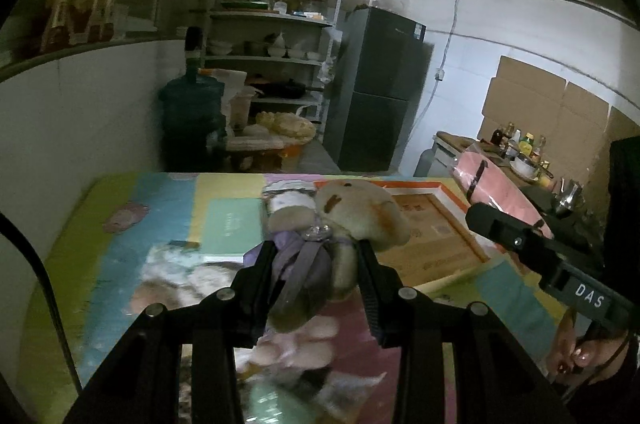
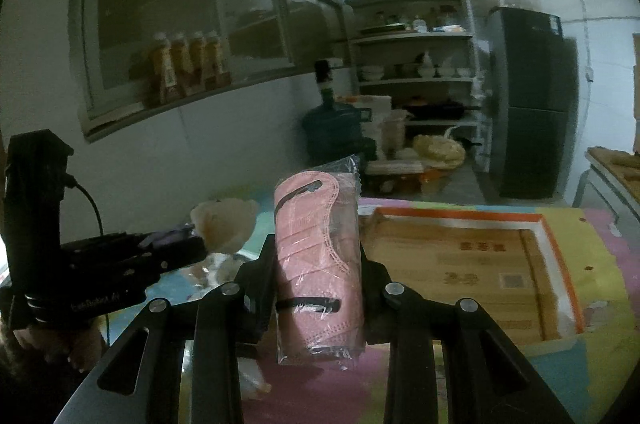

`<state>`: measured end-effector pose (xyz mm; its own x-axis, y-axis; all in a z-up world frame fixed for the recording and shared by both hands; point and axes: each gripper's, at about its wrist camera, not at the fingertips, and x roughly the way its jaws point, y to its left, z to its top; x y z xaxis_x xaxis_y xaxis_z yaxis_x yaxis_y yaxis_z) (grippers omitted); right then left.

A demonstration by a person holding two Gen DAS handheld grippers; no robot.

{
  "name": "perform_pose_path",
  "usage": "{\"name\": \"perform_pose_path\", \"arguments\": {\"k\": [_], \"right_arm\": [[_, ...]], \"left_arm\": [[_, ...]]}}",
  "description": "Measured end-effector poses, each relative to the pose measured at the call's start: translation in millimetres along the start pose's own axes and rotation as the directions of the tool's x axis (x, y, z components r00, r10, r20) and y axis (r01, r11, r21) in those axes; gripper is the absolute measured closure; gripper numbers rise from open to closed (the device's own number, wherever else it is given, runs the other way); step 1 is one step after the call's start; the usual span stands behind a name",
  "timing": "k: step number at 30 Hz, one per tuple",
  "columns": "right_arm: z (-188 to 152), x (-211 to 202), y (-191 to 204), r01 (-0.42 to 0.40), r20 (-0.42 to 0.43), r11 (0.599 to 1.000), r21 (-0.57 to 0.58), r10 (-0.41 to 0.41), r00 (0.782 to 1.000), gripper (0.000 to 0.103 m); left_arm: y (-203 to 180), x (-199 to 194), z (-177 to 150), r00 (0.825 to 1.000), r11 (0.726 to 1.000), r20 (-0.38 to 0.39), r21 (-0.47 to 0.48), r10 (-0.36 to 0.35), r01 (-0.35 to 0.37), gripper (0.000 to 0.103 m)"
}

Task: Organize soft objects
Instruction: 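Carry the pink roll and teddy bear over the orange-rimmed cardboard tray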

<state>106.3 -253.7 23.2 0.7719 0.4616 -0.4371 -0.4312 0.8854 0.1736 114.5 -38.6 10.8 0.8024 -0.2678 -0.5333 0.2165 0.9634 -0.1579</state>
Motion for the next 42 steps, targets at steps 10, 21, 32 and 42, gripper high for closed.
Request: {"name": "perform_pose_path", "arguments": {"k": [10, 21, 32, 42], "right_arm": [[-1, -24, -54, 0.067, 0.015, 0.997, 0.031, -0.068, 0.998, 0.07], [-9, -37, -118, 0.142, 0.0, 0.986, 0.081, -0.143, 0.99, 0.07], [-20, -37, -168, 0.203, -0.042, 0.973, 0.113, -0.199, 0.979, 0.07], [-24, -25, -196, 0.232, -0.08, 0.964, 0.13, -0.223, 0.972, 0.07]], "left_arm": [[-59, 38, 12, 0.999, 1.0, -0.026, 0.013, -0.024, 0.024, 0.064], [-108, 83, 14, 0.998, 1.0, -0.056, 0.018, -0.007, 0.008, 0.064], [-145, 127, 12, 0.995, 1.0, -0.095, 0.021, 0.015, -0.013, 0.064], [-169, 160, 8, 0.991, 0.999, -0.135, 0.035, 0.027, -0.022, 0.064]]}}
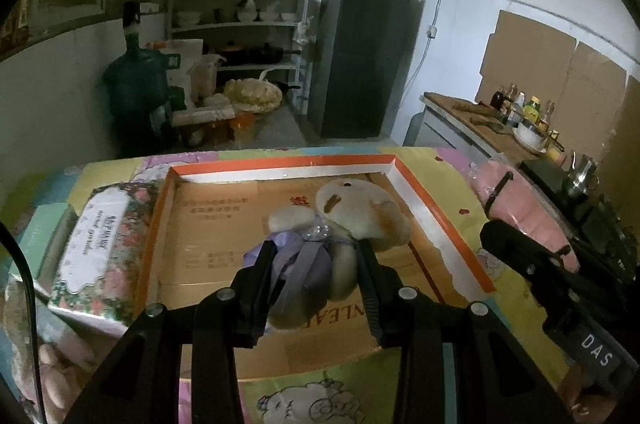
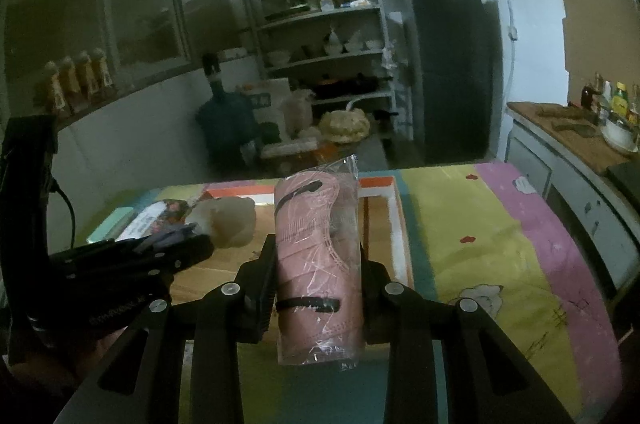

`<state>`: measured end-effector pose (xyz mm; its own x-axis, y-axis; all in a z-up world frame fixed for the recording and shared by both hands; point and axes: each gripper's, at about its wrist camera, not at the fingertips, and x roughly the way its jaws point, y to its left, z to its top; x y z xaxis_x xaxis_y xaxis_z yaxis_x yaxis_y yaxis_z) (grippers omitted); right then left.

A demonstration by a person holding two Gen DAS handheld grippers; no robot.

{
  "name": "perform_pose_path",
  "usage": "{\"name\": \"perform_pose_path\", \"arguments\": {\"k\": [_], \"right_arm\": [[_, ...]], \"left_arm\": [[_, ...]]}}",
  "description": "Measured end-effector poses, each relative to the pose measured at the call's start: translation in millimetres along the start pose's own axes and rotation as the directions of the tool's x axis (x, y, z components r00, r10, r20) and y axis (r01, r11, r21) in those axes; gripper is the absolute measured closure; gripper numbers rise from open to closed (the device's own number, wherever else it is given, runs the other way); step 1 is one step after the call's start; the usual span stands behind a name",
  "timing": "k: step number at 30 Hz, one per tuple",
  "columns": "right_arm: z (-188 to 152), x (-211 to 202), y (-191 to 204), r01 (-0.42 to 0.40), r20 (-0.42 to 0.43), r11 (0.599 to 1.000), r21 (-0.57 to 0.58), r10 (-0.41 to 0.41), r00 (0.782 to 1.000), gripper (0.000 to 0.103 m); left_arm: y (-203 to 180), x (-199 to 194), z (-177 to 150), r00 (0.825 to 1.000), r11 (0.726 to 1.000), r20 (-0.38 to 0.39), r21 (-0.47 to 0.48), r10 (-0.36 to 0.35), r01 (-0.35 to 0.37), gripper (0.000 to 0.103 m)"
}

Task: Organize soft objects
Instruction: 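Carry the pink roll and teddy bear over the orange-rimmed cardboard tray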

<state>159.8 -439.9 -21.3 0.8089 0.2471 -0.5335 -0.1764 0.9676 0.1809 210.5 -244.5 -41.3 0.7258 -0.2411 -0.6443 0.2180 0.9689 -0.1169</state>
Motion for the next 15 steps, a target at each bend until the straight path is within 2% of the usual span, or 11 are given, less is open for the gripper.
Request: {"name": "perform_pose_path", "arguments": {"k": [15], "right_arm": [[-10, 58, -21, 0.01, -0.148, 1.0, 0.003, -0.01, 0.989, 0.07]], "left_arm": [[-5, 54, -12, 0.993, 1.0, -0.113, -0.011, 0.014, -0.016, 0.064]]}}
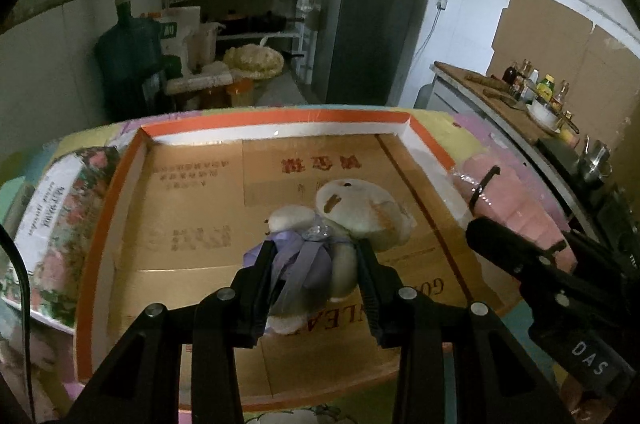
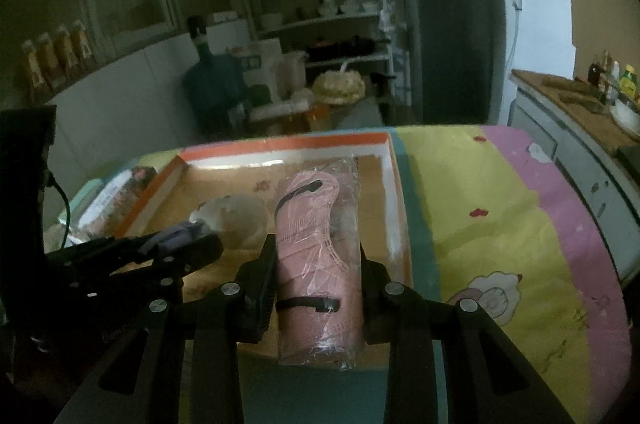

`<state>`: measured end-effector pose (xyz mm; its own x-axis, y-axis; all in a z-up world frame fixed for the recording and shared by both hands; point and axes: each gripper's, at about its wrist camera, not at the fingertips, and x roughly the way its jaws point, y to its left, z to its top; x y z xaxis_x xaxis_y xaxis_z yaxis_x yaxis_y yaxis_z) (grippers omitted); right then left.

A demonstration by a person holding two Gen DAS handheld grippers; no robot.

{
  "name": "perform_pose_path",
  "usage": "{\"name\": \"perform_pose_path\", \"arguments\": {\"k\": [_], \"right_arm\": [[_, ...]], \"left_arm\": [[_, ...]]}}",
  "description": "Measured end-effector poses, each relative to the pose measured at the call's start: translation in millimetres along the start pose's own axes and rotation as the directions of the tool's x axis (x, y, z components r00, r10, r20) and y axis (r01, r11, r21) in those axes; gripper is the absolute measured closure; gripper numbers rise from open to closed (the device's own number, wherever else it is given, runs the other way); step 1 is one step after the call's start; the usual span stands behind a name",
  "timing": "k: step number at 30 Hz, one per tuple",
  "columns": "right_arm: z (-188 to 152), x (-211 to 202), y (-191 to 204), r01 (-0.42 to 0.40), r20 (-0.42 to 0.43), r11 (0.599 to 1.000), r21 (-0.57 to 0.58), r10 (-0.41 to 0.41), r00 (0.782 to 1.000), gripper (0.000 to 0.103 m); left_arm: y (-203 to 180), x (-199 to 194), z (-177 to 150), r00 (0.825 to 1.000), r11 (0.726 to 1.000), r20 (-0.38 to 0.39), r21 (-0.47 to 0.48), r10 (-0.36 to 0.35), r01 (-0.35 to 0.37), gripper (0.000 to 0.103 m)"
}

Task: Organize soft objects
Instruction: 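Carry the pink roll and teddy bear over the orange-rimmed cardboard tray, then lower both items into the tray and open both grippers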

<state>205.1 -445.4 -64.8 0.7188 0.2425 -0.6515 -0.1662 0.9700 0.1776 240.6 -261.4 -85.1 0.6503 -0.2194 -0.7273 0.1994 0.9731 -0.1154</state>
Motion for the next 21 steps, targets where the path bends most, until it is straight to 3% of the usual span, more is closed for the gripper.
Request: {"name": "perform_pose_path", "arguments": {"k": [15, 21], "right_arm": [[-4, 38, -2, 0.049, -0.108, 0.999, -0.023, -0.051, 0.993, 0.07], [-7, 44, -2, 0.062, -0.126, 0.997, -0.036, -0.066, 0.99, 0.07]], "left_arm": [[-6, 19, -1, 1.0, 0.999, -0.015, 0.034, 0.014, -0.014, 0.062], [-5, 19, -1, 1.0, 0.999, -0.009, 0.031, 0.007, -0.006, 0.054]]}}
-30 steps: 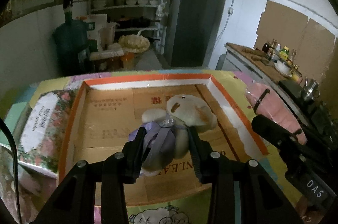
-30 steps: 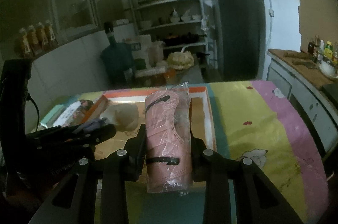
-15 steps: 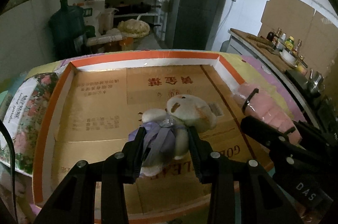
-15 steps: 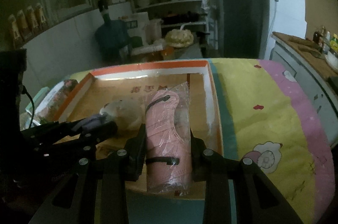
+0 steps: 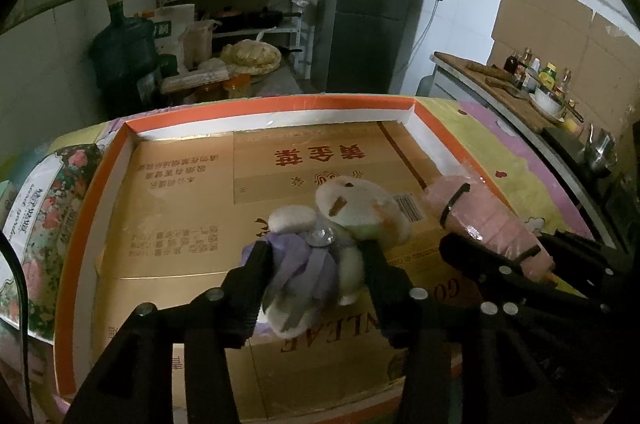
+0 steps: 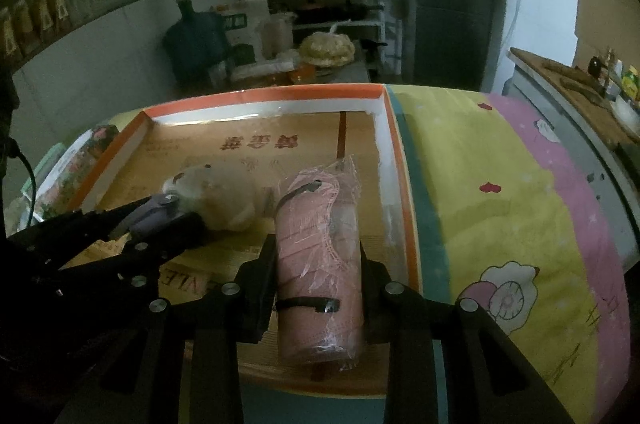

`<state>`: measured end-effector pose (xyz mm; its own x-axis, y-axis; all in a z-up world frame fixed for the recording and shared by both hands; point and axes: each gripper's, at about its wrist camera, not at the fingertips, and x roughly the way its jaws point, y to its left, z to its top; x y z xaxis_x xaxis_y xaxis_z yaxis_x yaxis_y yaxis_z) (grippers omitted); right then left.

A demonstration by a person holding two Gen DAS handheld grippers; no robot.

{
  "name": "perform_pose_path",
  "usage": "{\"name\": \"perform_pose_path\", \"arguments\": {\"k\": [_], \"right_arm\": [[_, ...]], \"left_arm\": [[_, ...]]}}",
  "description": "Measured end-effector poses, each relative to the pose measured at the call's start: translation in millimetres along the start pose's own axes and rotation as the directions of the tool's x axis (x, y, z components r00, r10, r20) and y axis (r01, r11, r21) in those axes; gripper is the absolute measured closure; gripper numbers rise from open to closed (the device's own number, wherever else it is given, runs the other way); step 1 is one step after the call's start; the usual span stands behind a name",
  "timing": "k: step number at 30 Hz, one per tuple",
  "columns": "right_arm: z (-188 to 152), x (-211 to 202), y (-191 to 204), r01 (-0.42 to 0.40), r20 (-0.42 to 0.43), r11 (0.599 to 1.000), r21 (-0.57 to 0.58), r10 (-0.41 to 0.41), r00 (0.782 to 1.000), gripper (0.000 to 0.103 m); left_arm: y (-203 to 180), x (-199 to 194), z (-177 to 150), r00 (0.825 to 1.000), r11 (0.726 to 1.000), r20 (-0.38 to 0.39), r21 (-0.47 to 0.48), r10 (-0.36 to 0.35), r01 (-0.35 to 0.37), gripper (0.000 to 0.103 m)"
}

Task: Organize soft objects
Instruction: 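Lower both items into the tray and open both grippers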

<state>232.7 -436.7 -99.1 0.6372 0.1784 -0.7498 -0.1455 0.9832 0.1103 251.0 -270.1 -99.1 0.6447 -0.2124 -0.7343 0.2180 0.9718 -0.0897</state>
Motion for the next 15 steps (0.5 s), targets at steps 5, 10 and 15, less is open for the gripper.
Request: {"name": "perform_pose_path", "arguments": {"k": [5, 10, 15], "right_arm": [[-1, 0, 2, 0.01, 0.005, 1.0, -0.009, -0.01, 1.0, 0.066], [-1, 0, 3, 0.02, 0.009, 1.0, -0.01, -0.02, 1.0, 0.066], [-1, -3, 2, 0.024, 0.021, 1.0, -0.011, -0.024, 1.0, 0.062]], "left_arm": [[1, -4, 0, 1.0, 1.0, 0.009, 0.004, -0.008, 0.008, 0.05], [2, -8, 1, 1.0, 1.0, 0.016, 0.01, -0.003, 0.003, 0.044], [6, -15, 3, 0.999, 1.0, 0.043, 0.001, -0.004, 0.003, 0.035]]}}
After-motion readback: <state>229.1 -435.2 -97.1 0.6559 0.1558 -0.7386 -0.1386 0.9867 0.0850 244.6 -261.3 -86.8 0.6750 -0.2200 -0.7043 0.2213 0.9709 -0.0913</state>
